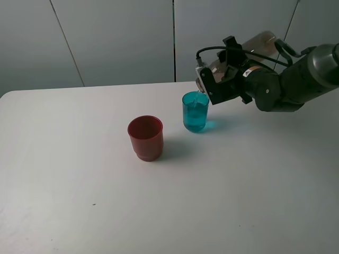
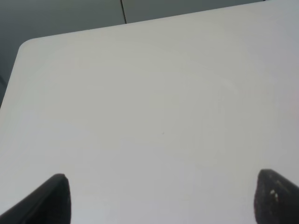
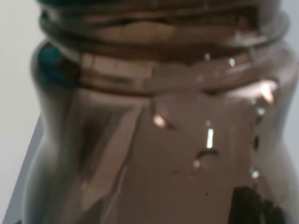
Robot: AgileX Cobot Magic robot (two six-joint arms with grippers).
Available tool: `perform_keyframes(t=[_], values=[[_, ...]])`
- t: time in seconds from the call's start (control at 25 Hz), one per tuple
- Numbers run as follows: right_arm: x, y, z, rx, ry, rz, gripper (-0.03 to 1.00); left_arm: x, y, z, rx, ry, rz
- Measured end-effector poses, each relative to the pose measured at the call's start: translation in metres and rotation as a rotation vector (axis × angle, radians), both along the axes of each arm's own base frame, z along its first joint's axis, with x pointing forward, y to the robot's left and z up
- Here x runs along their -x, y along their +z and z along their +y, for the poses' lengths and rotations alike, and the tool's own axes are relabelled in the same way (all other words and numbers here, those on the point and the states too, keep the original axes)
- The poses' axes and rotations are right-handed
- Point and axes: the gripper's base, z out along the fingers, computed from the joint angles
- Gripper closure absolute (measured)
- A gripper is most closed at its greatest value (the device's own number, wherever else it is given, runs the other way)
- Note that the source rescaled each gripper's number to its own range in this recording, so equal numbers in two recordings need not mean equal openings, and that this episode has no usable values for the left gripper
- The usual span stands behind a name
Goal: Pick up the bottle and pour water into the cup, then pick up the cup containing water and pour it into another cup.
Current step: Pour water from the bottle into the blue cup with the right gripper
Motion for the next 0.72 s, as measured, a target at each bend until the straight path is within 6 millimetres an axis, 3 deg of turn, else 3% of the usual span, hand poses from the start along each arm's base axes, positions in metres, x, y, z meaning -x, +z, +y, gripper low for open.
perform_keyframes(t=[0.72], values=[[-0.0003,0.0009,0.0006,0.003,0.007,-0.010,0.97,0.0000,0.0000,0.0000,0.000,0.000,0.000]])
